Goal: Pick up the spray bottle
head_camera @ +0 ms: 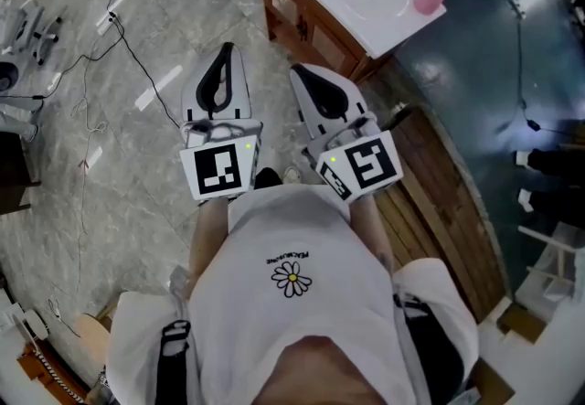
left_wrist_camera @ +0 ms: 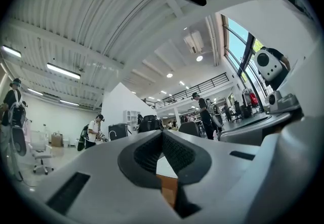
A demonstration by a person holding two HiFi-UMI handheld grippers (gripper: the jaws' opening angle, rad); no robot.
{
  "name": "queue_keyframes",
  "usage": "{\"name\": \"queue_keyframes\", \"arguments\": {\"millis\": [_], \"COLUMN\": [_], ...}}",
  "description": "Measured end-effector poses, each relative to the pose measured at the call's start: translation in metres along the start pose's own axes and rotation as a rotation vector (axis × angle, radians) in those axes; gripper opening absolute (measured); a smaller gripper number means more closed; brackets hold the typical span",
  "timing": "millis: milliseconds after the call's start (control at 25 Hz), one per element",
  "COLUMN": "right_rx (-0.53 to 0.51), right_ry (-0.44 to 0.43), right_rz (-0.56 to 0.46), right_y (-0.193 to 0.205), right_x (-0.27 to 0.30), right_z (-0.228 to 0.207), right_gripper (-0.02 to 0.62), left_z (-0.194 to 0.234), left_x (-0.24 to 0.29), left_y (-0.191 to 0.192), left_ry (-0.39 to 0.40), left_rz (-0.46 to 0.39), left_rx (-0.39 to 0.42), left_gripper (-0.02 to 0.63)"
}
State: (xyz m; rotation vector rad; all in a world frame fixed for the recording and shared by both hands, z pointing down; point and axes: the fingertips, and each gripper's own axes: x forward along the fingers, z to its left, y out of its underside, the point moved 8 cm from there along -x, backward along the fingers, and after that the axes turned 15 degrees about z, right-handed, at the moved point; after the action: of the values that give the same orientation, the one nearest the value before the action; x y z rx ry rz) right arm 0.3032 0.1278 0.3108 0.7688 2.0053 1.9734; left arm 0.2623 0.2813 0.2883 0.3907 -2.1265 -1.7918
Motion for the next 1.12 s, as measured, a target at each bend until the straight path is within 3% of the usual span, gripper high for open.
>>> {"name": "queue_keyframes", "arguments": {"millis": [440,920,1120], "right_rx": [0.047,0.077,0.084], "right_ry": [0.031,0.099,0.086], "right_rz": [0.017,0.017,0.035], "right_y": [0.009,0.009,0.012], "right_x": [-0.001,0.005,0.027], "right_z": [-0.023,-0.055,-0.066], "right_gripper": [0.029,0.029,0.029], "left_z": [0.014,0.008,0.012], "left_x": [0.019,0.074,0.096], "left_y": [0.004,-0.005,0.002], "left_ry": [-0.041,0.062,0.082], "left_rz": [0.013,-0.027,-0.01], "left_rx": [-0.052,-0.051,-0.026], "left_gripper": [0.02,0.02,0.02]}}
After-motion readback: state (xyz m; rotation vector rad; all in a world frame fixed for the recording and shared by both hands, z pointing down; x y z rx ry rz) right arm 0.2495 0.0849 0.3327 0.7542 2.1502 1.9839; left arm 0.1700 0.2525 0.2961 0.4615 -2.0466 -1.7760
